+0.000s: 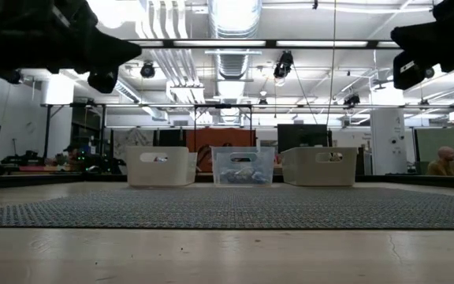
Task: Pick and place Granola Bars by type
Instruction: Return to Home Position
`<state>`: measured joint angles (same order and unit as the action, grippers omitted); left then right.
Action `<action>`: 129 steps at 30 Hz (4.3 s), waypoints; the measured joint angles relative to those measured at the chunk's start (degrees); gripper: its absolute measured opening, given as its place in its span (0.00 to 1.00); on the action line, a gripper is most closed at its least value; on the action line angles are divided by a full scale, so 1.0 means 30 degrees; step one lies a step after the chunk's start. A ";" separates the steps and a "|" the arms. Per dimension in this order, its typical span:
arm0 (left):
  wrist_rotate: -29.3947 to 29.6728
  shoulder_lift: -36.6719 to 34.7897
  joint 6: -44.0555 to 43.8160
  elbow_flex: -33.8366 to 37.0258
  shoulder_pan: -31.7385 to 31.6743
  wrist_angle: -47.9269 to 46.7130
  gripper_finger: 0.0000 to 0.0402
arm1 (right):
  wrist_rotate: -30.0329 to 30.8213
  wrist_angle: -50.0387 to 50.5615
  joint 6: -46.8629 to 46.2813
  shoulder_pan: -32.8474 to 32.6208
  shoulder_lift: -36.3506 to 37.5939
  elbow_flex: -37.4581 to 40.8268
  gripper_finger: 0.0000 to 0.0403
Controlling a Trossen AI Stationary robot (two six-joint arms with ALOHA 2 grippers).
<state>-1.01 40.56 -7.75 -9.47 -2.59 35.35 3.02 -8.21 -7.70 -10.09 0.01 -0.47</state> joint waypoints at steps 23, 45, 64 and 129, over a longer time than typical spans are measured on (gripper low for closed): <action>-0.1451 -0.2620 -0.1069 0.2946 -0.0015 -0.0304 0.00 | -0.1157 0.0205 0.0109 -0.0007 -0.0175 -0.0015 0.02; -0.0781 -0.6677 -0.0991 0.2664 -0.0022 -0.7042 0.00 | -0.1106 0.0233 0.0131 -0.0007 -0.0197 -0.0015 0.02; 0.1252 -1.0815 -0.0986 0.2664 -0.0029 -1.0984 0.00 | -0.1018 0.0256 0.0294 -0.0007 -0.0197 -0.0022 0.02; 0.1252 -1.1278 -0.0627 0.2941 -0.0022 -1.1366 0.00 | -0.0989 0.2098 0.0606 -0.0007 -0.0189 -0.0036 0.02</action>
<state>2.74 6.72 -9.63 -0.64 -2.66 1.26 0.05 -1.91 -5.89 -10.11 -0.56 -0.58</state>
